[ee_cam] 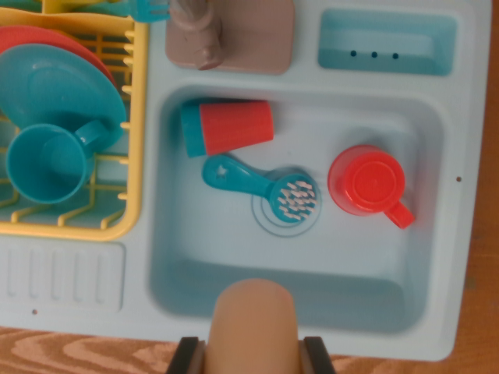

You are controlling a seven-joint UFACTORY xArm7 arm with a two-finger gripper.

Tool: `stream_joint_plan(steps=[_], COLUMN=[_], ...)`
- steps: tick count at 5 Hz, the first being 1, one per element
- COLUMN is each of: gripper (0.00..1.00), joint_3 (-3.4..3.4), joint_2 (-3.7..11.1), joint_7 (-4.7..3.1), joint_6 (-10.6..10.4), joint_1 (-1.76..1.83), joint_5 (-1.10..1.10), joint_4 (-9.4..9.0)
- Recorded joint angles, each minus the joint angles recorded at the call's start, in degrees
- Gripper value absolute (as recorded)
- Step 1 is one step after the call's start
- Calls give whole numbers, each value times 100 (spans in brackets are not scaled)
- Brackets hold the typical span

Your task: Pick detergent from the sink

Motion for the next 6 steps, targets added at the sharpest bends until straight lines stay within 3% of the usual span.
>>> stream_joint_plan(steps=[6], gripper=[100], joint_3=[1], joint_2=[-54], joint_7=[7], joint_6=[164], joint_1=[1], joint_5=[-7], joint_4=[111])
